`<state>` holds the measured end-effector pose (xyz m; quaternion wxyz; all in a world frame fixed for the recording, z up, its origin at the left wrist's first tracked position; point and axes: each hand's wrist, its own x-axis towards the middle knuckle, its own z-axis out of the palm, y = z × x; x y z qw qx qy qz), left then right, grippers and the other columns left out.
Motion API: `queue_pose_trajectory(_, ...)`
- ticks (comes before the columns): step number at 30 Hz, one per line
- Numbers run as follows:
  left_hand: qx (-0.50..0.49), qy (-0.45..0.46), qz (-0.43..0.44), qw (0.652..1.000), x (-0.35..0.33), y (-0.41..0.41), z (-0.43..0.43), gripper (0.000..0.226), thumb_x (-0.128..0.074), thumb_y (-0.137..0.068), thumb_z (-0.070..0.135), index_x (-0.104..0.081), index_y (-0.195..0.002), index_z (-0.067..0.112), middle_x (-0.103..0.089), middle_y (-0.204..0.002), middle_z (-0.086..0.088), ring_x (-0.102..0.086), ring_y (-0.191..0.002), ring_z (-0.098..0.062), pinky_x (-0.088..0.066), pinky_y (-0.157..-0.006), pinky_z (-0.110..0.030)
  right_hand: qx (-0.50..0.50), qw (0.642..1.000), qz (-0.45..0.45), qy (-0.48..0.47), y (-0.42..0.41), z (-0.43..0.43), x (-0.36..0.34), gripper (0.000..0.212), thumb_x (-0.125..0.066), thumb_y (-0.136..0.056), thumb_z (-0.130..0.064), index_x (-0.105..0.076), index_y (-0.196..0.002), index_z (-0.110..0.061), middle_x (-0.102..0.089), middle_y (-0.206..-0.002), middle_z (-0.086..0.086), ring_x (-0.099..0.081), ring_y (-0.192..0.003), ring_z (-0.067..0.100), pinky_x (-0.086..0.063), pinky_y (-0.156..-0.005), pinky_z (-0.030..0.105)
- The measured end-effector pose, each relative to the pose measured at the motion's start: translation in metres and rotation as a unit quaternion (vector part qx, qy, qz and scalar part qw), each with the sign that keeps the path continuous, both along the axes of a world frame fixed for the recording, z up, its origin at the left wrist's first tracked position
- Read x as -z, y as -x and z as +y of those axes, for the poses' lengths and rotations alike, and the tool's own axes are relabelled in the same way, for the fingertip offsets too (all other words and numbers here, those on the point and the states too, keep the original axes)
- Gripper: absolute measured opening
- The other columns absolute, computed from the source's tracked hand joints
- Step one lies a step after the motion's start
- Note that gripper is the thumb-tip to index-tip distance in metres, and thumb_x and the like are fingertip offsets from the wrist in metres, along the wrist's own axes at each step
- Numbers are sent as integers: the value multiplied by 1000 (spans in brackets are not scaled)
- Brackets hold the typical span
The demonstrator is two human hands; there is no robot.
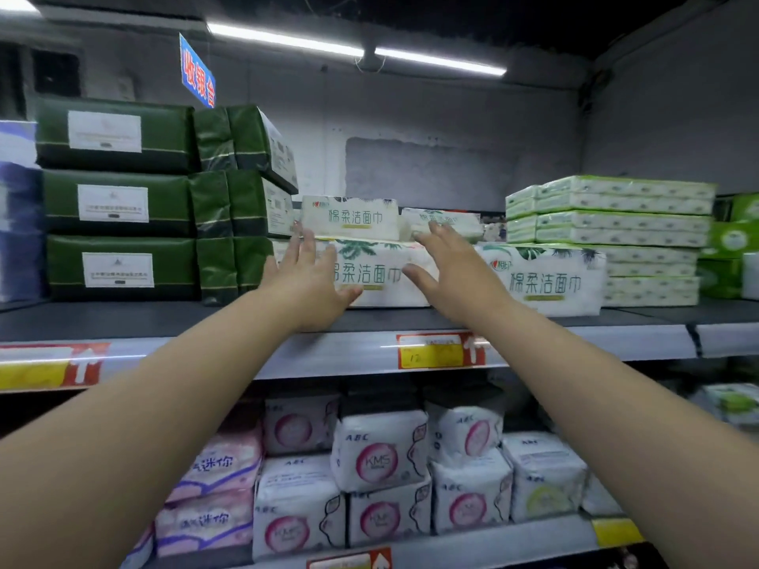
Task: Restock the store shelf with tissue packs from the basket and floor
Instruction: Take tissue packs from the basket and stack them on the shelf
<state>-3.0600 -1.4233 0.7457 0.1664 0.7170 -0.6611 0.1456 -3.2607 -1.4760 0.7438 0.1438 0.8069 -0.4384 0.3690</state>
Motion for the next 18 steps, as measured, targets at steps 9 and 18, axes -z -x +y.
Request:
queue_pose_trajectory(9,255,55,-82,962,13,183,-1,82,-29,-94,62,10,-154,22,23,-160,-2,17,-148,-18,8,-118,-46,145,986,80,31,176,36,46,76,-43,-96,-53,-10,-156,-19,-3,-164,6,1,-151,24,-9,-120,44)
queue_pose_trajectory(18,385,-38,-128,913,86,407,-5,86,-30,-94,64,11,-154,16,20,-161,-3,12,-149,-20,0,-119,-47,318,930,116,-140,396,99,120,80,-32,-95,-62,6,-156,-24,9,-163,3,9,-150,21,-2,-120,43)
